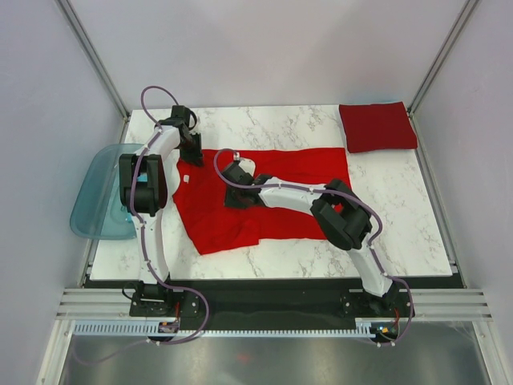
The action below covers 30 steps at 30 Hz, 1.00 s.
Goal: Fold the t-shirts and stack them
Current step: Fold the tshirt
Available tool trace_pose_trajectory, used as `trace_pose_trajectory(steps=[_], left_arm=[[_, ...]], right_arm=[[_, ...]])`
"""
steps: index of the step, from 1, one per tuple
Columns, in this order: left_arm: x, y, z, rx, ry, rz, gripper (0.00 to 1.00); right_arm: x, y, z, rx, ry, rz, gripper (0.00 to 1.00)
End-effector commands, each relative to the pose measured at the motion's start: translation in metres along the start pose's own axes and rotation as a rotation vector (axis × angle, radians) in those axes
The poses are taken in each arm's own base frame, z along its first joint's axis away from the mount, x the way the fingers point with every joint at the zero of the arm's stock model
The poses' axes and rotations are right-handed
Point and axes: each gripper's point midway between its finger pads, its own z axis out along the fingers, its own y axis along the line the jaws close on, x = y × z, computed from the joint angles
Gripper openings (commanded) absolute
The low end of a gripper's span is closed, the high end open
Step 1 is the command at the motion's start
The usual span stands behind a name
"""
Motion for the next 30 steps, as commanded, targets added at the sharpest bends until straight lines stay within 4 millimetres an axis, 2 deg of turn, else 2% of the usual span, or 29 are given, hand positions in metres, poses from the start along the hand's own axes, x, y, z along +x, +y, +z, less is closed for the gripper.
trace_pose_trajectory(steps=[1, 7, 10, 13, 14, 16, 23, 30], left_arm=[[-0.003, 0.003, 0.007, 0.009, -0.001, 0.015, 0.24], [-0.002, 0.003, 0.008, 0.006, 0.002, 0.014, 0.24], [-0.002, 0.004, 0.008, 0.004, 0.003, 0.016, 0.24], [0.000, 0.004, 0.010, 0.005, 0.009, 0.021, 0.24], [0.000, 0.004, 0.010, 0.005, 0.009, 0.023, 0.24], [0.001, 0.005, 0.012, 0.003, 0.014, 0.023, 0.24], [0.003, 0.011, 0.015, -0.022, 0.019, 0.030, 0.24], [0.004, 0.016, 0.017, -0.046, 0.023, 0.042, 0.24]], right_arm=[[-0.006, 0.004, 0.000, 0.022, -0.025, 0.005, 0.36], [-0.003, 0.004, 0.003, 0.035, -0.018, -0.005, 0.35], [-0.001, 0.003, 0.003, 0.038, -0.012, -0.012, 0.29], [-0.003, 0.003, 0.002, 0.043, -0.021, -0.018, 0.14], [-0.004, 0.004, 0.000, 0.040, -0.025, -0.021, 0.05], [-0.005, 0.003, -0.003, 0.042, -0.027, -0.027, 0.00], [-0.017, -0.007, -0.027, 0.065, -0.075, -0.059, 0.00], [-0.020, -0.021, -0.039, 0.107, -0.090, -0.090, 0.00]])
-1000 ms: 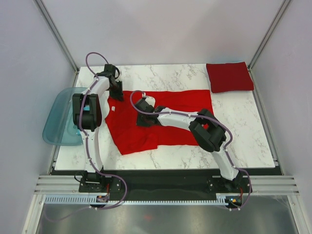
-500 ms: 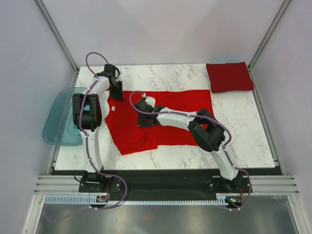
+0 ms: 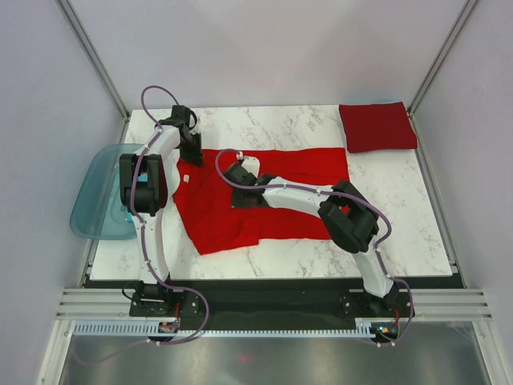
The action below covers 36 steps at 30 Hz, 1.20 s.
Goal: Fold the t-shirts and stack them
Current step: Fold the tshirt
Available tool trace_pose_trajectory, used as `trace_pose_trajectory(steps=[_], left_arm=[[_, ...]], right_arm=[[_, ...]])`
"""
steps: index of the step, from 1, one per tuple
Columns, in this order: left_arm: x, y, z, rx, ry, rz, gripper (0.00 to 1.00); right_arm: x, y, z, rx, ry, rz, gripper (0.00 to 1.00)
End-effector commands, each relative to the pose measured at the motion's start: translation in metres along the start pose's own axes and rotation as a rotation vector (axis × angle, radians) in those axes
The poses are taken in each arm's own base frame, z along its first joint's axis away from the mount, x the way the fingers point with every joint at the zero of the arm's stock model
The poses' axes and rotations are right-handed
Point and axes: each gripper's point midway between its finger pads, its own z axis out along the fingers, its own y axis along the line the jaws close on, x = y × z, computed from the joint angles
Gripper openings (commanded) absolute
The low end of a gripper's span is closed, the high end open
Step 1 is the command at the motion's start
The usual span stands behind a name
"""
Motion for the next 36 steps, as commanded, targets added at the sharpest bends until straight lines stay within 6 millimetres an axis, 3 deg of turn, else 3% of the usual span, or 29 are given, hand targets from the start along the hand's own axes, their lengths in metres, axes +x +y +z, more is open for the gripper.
trace_pose_trajectory(steps=[1, 5, 15, 29, 36], left_arm=[[0.004, 0.016, 0.015, -0.044, 0.022, 0.040, 0.24], [0.006, 0.017, 0.016, -0.046, 0.026, 0.041, 0.24], [0.006, 0.021, 0.018, -0.065, 0.027, 0.053, 0.24], [-0.005, 0.019, 0.010, -0.059, 0.000, 0.089, 0.28], [-0.003, 0.018, 0.011, -0.050, 0.005, 0.097, 0.28]], right_arm=[[-0.013, -0.008, -0.022, 0.025, -0.049, -0.025, 0.00], [-0.016, -0.011, -0.025, 0.029, -0.049, -0.038, 0.00], [-0.018, -0.041, -0.027, 0.090, -0.036, -0.070, 0.00], [-0.028, -0.041, -0.022, 0.088, -0.042, -0.171, 0.01], [-0.031, -0.058, -0.024, 0.150, -0.048, -0.220, 0.04]])
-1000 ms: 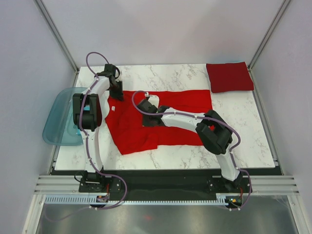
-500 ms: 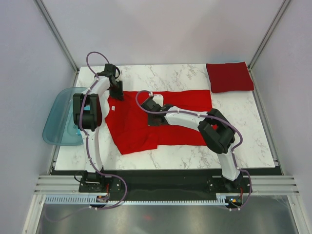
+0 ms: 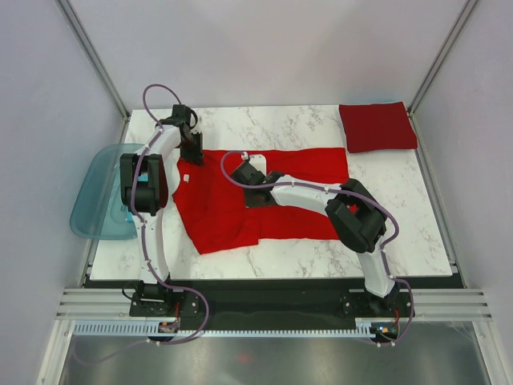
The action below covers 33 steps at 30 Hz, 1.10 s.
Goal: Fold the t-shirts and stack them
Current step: Fold the tshirt
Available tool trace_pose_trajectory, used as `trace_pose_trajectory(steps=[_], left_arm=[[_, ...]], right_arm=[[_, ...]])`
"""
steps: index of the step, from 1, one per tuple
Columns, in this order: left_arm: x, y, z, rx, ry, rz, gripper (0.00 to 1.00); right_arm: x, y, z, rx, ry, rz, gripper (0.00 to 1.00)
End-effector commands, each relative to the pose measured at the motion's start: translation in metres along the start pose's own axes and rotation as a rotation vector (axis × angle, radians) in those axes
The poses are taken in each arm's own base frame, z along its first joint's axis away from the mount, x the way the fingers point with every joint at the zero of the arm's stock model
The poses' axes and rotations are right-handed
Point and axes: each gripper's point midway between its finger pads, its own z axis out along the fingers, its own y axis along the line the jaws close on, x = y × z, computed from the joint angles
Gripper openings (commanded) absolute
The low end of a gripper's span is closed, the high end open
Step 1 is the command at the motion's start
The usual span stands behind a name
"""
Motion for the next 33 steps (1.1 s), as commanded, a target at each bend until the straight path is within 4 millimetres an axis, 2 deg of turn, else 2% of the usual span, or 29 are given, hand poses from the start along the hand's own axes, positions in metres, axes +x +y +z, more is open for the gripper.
trace_pose_trajectory(steps=[1, 6, 11, 14, 16, 19, 21, 25, 26, 31, 33], left_arm=[[0.001, 0.016, 0.009, -0.049, 0.013, 0.049, 0.28], [-0.001, 0.019, 0.005, -0.062, 0.005, 0.055, 0.29], [-0.007, 0.011, -0.004, -0.035, -0.013, 0.059, 0.29], [-0.014, 0.002, -0.019, -0.006, -0.045, 0.058, 0.30], [-0.023, -0.003, -0.033, 0.009, -0.079, 0.051, 0.31], [-0.028, -0.013, -0.048, 0.045, -0.107, 0.042, 0.31], [-0.027, -0.016, -0.049, 0.061, -0.104, 0.035, 0.31], [-0.017, -0.014, -0.040, 0.057, -0.074, 0.018, 0.31], [-0.015, -0.013, -0.038, 0.054, -0.067, 0.015, 0.31], [-0.006, -0.011, -0.021, 0.056, -0.028, 0.004, 0.31], [-0.002, -0.009, -0.014, 0.055, -0.012, -0.003, 0.31]], right_arm=[[-0.020, -0.010, -0.016, 0.037, -0.043, -0.043, 0.04], [-0.030, -0.007, -0.020, 0.031, -0.061, -0.074, 0.08], [-0.032, -0.001, -0.022, 0.007, -0.056, -0.056, 0.22], [-0.035, 0.005, -0.028, -0.014, -0.062, -0.057, 0.24], [-0.044, 0.009, -0.034, -0.017, -0.092, -0.062, 0.24], [-0.050, 0.030, -0.041, -0.059, -0.131, -0.072, 0.24], [-0.056, 0.048, -0.044, -0.107, -0.172, -0.075, 0.25], [-0.049, 0.084, -0.048, -0.154, -0.231, -0.074, 0.32], [-0.055, 0.088, -0.050, -0.148, -0.277, -0.056, 0.32], [-0.041, 0.118, -0.057, -0.209, -0.345, -0.031, 0.37], [-0.035, 0.130, -0.058, -0.229, -0.352, -0.040, 0.42]])
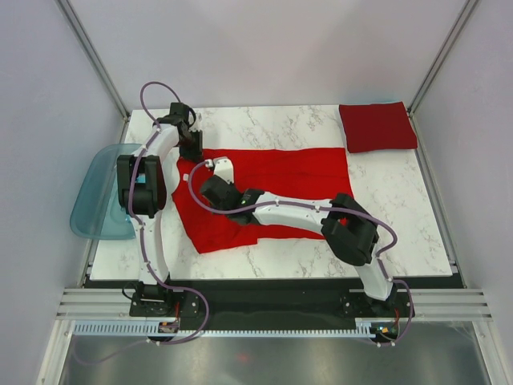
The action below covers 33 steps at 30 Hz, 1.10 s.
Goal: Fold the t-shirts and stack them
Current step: Fold the tshirt
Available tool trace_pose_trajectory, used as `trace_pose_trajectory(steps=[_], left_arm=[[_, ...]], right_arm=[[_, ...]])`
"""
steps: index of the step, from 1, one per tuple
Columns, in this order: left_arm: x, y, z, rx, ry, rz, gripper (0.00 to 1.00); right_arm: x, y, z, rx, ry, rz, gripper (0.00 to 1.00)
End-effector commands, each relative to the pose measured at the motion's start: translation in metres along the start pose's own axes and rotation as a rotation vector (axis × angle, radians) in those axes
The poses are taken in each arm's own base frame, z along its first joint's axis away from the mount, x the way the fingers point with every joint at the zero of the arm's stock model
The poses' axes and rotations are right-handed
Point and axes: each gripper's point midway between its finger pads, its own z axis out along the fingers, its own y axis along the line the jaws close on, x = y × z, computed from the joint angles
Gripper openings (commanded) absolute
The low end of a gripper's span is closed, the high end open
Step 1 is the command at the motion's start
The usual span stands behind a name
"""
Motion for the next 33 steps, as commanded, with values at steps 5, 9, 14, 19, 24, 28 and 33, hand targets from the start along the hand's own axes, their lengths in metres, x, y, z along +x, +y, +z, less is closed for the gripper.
trace_pose_trajectory(steps=[5, 9, 14, 19, 24, 28, 33], left_arm=[[0.006, 0.003, 0.011, 0.004, 0.024, -0.033, 0.30], [0.006, 0.011, 0.012, -0.039, 0.026, -0.027, 0.30], [-0.002, 0.014, 0.002, -0.065, -0.003, -0.014, 0.30], [-0.012, 0.016, -0.002, -0.079, -0.029, -0.020, 0.31], [-0.010, 0.019, 0.004, -0.092, -0.019, -0.024, 0.32], [-0.006, 0.023, 0.010, -0.095, -0.005, -0.032, 0.32], [-0.004, 0.022, 0.014, -0.084, 0.003, -0.039, 0.32]], right_arm=[[-0.005, 0.032, 0.008, -0.029, -0.100, 0.017, 0.42], [0.005, 0.039, 0.019, -0.028, -0.090, -0.004, 0.39], [0.011, 0.042, 0.028, -0.002, -0.090, -0.034, 0.39], [0.018, 0.035, 0.038, 0.050, -0.090, -0.032, 0.42], [0.025, 0.025, 0.043, 0.112, -0.074, -0.044, 0.40], [0.029, 0.023, 0.043, 0.129, -0.067, -0.054, 0.39], [0.035, 0.028, 0.043, 0.114, -0.052, -0.060, 0.37]])
